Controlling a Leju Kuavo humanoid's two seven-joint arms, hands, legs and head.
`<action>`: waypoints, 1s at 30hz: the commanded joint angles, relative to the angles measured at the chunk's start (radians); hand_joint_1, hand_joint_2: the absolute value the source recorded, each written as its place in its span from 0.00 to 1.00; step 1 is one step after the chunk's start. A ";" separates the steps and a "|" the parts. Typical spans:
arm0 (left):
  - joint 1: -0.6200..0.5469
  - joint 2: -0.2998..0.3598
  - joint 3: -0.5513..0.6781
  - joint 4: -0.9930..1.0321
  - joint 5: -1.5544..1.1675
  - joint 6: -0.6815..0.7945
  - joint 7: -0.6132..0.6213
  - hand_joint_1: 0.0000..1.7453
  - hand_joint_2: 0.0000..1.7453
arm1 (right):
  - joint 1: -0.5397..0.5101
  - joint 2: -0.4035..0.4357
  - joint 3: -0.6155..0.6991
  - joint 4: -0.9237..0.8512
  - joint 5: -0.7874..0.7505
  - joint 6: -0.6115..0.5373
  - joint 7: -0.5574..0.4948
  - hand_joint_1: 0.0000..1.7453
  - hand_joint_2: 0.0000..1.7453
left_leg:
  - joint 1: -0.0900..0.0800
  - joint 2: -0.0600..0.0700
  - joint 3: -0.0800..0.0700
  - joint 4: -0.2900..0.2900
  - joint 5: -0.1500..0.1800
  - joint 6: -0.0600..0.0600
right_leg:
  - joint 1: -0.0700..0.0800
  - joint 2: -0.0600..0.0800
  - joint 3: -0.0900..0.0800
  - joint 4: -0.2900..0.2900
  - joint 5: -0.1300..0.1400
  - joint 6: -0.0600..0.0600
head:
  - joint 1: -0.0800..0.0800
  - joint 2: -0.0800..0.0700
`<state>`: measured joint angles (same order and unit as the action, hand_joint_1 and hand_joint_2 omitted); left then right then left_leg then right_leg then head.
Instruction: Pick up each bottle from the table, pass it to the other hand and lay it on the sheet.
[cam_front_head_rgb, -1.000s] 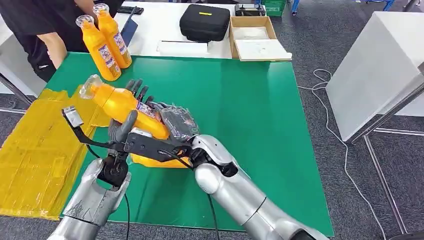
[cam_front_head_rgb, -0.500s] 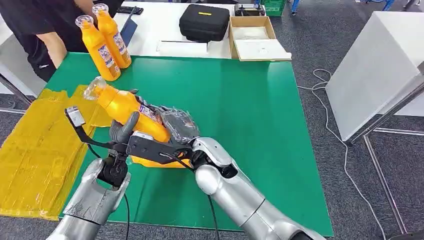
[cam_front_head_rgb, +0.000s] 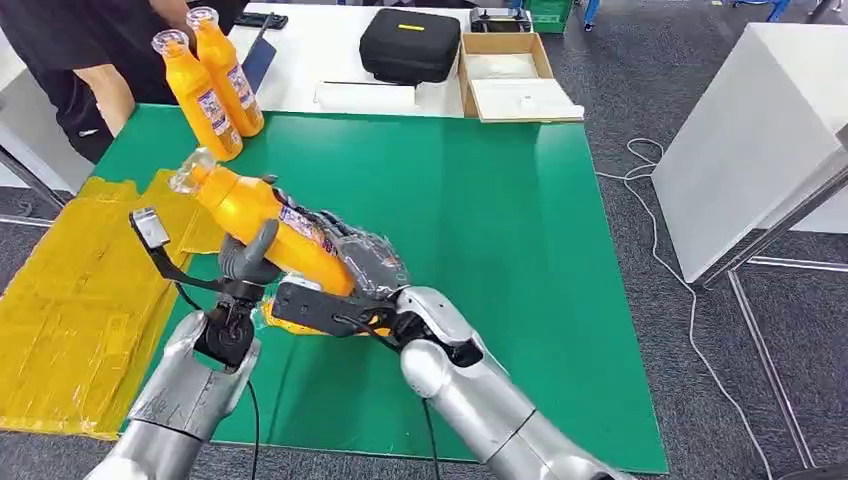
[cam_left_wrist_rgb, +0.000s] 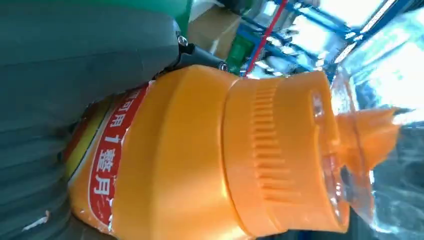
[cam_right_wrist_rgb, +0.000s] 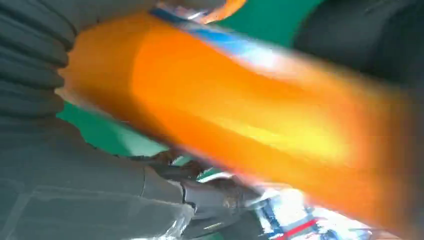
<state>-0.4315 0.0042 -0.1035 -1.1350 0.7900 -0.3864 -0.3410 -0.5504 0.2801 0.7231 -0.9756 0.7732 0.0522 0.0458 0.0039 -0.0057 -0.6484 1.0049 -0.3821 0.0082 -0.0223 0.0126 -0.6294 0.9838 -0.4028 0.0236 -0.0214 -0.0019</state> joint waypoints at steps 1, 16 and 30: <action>-0.089 0.007 0.085 0.138 -0.001 -0.023 0.000 1.00 1.00 | 0.065 -0.098 -0.163 -0.178 0.006 0.052 0.002 0.00 0.00 | 0.000 -0.004 0.004 0.000 -0.001 -0.001 | 0.001 -0.006 0.007 0.000 -0.003 -0.002 | 0.000 0.000; -0.368 0.081 0.189 0.338 -0.271 0.208 -0.094 1.00 1.00 | 0.042 -0.125 -0.193 -0.217 -0.021 0.050 0.028 0.00 0.00 | 0.003 -0.001 0.001 0.002 -0.001 -0.001 | 0.002 -0.004 0.004 0.001 -0.001 -0.002 | 0.000 0.000; -0.585 0.188 -0.061 0.635 -1.366 0.980 -0.086 1.00 1.00 | 0.125 -0.173 -0.135 -0.310 -0.051 0.045 0.052 0.00 0.00 | 0.003 -0.004 -0.001 0.001 0.001 -0.001 | 0.001 -0.006 0.003 0.001 -0.001 -0.001 | 0.000 0.000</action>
<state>-0.7921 0.1014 0.0427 -0.8544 0.0109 0.2445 -0.5279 -0.4706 0.1736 0.5245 -1.2242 0.7374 0.0984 0.0817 0.0057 -0.0054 -0.6507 1.0053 -0.3807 0.0084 -0.0222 0.0117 -0.6299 0.9843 -0.4017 0.0240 -0.0210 -0.0019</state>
